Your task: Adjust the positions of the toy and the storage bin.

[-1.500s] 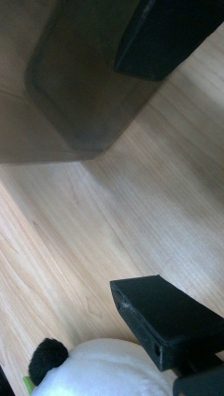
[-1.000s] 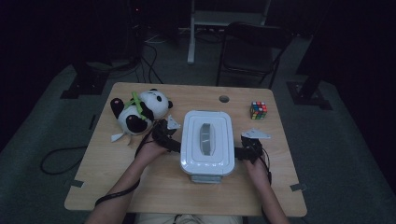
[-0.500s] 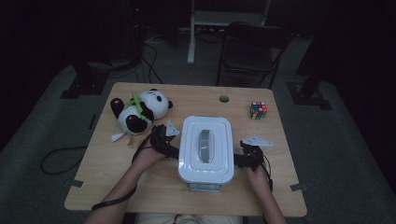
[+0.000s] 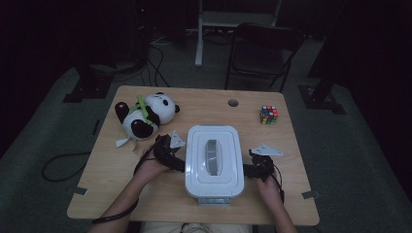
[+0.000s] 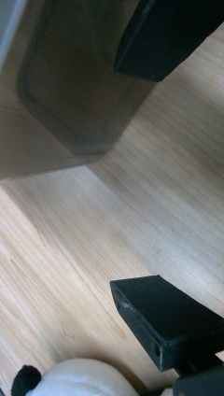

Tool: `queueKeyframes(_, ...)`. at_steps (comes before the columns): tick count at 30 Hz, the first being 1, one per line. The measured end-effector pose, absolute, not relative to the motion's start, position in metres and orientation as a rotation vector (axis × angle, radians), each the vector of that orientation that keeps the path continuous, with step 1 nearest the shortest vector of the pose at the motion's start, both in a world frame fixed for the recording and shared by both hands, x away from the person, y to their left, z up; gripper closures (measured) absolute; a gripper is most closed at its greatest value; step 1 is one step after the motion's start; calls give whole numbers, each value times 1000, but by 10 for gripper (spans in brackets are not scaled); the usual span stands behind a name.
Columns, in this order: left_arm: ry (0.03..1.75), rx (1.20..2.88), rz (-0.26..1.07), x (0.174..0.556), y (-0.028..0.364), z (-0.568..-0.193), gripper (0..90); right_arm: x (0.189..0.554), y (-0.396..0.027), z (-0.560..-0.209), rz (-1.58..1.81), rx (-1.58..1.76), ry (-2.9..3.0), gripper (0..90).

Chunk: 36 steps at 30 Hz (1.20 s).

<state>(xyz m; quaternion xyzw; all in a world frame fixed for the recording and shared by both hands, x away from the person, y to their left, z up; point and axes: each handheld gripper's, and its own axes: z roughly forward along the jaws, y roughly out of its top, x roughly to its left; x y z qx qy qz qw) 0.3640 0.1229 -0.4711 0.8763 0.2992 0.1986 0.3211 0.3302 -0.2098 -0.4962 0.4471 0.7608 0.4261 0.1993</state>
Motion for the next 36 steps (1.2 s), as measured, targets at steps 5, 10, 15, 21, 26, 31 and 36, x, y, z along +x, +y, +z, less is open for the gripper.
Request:
queueKeyframes(5, 814, 2258, 483, 368, 128, -476, 9, 330, -213, -496, 1182, 1228, 2108, 158)
queueKeyframes(10, 832, 2230, 468, 372, 133, -481, 9, 335, -219, -489, 1202, 1238, 2028, 132)
queueKeyframes(15, 850, 2231, 449, 372, 139, -485, 9, 346, -230, -484, 1187, 1254, 1982, 127)
queueKeyframes(21, 858, 2241, 431, 370, 146, -490, 9, 361, -247, -482, 1184, 1289, 1912, 124)
queueKeyframes(26, 881, 2237, 418, 368, 153, -493, 10, 374, -261, -481, 1176, 1335, 1863, 124)
queueKeyframes(31, 899, 2236, 418, 366, 160, -496, 9, 385, -273, -478, 1188, 1337, 1798, 124)
queueKeyframes(36, 918, 2240, 421, 362, 168, -500, 9, 398, -284, -473, 1165, 1361, 1747, 128)
